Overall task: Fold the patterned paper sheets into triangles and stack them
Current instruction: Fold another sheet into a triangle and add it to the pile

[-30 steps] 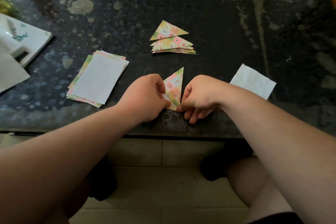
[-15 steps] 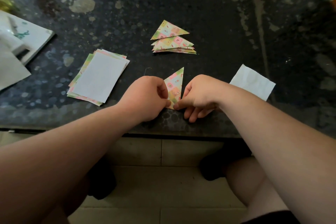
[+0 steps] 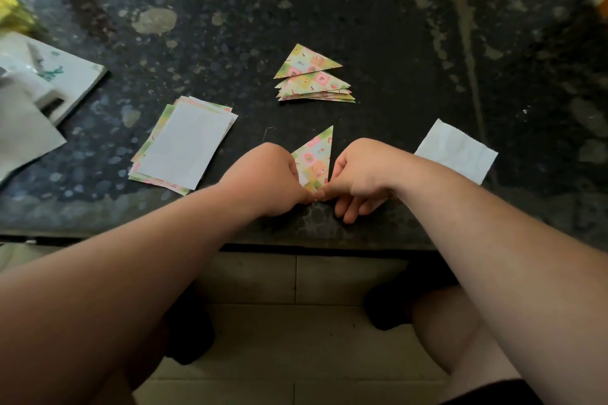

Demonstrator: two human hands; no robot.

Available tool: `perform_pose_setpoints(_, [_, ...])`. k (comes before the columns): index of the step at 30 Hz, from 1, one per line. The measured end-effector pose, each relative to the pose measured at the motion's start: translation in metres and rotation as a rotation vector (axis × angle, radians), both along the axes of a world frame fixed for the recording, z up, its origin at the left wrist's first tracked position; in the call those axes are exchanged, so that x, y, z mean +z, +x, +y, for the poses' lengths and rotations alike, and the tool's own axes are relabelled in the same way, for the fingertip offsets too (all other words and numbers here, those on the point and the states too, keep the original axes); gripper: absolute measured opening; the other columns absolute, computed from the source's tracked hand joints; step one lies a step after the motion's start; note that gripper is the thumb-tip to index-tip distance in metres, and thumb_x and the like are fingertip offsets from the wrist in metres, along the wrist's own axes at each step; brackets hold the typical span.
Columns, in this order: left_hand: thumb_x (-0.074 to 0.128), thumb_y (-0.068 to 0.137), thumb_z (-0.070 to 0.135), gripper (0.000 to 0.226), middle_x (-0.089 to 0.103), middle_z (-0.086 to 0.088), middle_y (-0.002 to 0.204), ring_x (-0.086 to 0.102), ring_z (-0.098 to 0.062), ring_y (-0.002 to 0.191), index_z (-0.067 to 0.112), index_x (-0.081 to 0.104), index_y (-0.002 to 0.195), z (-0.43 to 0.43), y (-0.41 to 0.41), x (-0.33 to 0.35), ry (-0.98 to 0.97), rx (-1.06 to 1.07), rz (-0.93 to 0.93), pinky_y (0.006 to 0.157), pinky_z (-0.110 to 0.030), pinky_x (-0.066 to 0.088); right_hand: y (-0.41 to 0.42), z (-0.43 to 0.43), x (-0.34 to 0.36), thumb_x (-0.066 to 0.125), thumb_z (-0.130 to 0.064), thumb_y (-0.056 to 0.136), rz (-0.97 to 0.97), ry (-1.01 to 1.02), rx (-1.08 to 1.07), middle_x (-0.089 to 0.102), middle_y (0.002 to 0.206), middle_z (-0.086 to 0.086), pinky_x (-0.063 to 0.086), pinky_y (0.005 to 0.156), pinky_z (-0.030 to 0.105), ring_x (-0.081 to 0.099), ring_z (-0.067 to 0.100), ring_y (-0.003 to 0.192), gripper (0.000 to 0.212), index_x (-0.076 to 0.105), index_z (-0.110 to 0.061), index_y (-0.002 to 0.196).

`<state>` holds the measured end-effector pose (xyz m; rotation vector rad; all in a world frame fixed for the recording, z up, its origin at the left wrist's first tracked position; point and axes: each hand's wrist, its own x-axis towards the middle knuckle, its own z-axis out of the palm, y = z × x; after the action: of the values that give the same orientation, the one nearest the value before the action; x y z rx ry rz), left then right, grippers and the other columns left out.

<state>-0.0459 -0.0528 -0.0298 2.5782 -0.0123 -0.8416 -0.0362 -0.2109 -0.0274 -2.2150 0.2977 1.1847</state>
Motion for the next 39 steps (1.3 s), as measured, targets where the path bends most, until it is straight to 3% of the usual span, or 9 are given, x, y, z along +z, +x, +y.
perform_pose_setpoints(3, [0.081,0.085,0.035,0.028,0.069,0.003,0.055,0.057,-0.011,0.041,0.013,0.064,0.077,0.004,0.007,0.004,-0.027,0.036,0.151,0.055,-0.025,0.046,0.0,0.0,0.001,0.076,-0.03,0.094,-0.003,0.007,-0.005,0.078,0.075,0.006,0.056,0.06,0.026,0.076,0.016,0.064,0.022,0.069,-0.01,0.097])
perform_pose_setpoints(5, [0.081,0.086,0.03,0.028,0.068,0.002,0.052,0.053,-0.012,0.036,0.013,0.061,0.076,0.009,0.011,0.004,-0.042,0.051,0.164,0.052,-0.024,0.042,0.0,-0.001,0.001,0.076,-0.03,0.094,-0.006,0.01,-0.007,0.078,0.076,0.006,0.056,0.06,0.026,0.076,0.017,0.065,0.021,0.069,-0.01,0.097])
perform_pose_setpoints(16, [0.078,0.088,0.027,0.027,0.067,0.003,0.051,0.059,-0.012,0.038,0.014,0.057,0.077,0.023,0.013,0.006,0.015,0.007,0.146,0.051,-0.024,0.044,-0.002,-0.002,0.001,0.075,-0.029,0.094,-0.01,0.016,-0.002,0.078,0.075,0.006,0.056,0.058,0.025,0.076,0.016,0.064,0.02,0.07,-0.01,0.094])
perform_pose_setpoints(20, [0.076,0.089,0.029,0.027,0.068,0.001,0.053,0.06,-0.014,0.043,0.014,0.058,0.075,0.019,0.008,0.003,-0.065,0.013,0.046,0.054,-0.026,0.049,0.0,0.001,0.003,0.074,-0.028,0.095,-0.02,0.009,0.004,0.078,0.075,0.006,0.058,0.062,0.026,0.077,0.017,0.067,0.019,0.07,-0.009,0.097])
perform_pose_setpoints(23, [0.071,0.092,0.044,0.034,0.071,0.004,0.058,0.058,-0.011,0.041,0.014,0.063,0.079,0.009,-0.001,-0.001,-0.087,-0.028,0.114,0.056,-0.024,0.047,-0.001,0.002,0.003,0.073,-0.026,0.096,-0.024,0.003,0.008,0.078,0.074,0.006,0.059,0.063,0.027,0.077,0.017,0.066,0.02,0.069,-0.007,0.1])
perform_pose_setpoints(30, [0.071,0.09,0.05,0.036,0.074,0.007,0.064,0.063,-0.011,0.048,0.016,0.064,0.082,0.007,0.008,-0.005,-0.005,-0.057,0.206,0.075,-0.029,0.057,-0.004,-0.004,0.004,0.07,-0.015,0.097,-0.008,0.043,-0.005,0.078,0.075,0.008,0.061,0.066,0.031,0.077,0.018,0.066,0.009,0.067,-0.008,0.092])
perform_pose_setpoints(35, [0.071,0.09,0.051,0.036,0.075,0.007,0.065,0.061,-0.01,0.047,0.016,0.064,0.082,0.007,0.009,-0.003,0.002,-0.052,0.22,0.073,-0.029,0.055,-0.007,-0.012,0.005,0.067,-0.007,0.097,0.002,0.061,0.009,0.077,0.075,0.011,0.064,0.063,0.033,0.077,0.021,0.067,0.005,0.066,-0.005,0.093])
perform_pose_setpoints(37, [0.072,0.09,0.049,0.036,0.074,0.006,0.064,0.06,-0.011,0.045,0.015,0.064,0.083,0.007,0.008,-0.003,-0.012,-0.054,0.203,0.072,-0.029,0.055,-0.009,-0.011,0.007,0.069,-0.007,0.095,-0.07,0.075,0.058,0.077,0.074,0.008,0.063,0.062,0.033,0.077,0.022,0.067,0.004,0.067,-0.008,0.092])
perform_pose_setpoints(39, [0.072,0.09,0.048,0.035,0.074,0.005,0.063,0.059,-0.011,0.045,0.014,0.065,0.085,0.007,0.006,-0.002,-0.023,-0.066,0.188,0.068,-0.029,0.055,-0.011,-0.009,0.007,0.079,-0.018,0.087,-0.277,0.029,0.159,0.075,0.078,-0.001,0.06,0.064,0.03,0.074,0.017,0.07,0.012,0.069,-0.016,0.092])
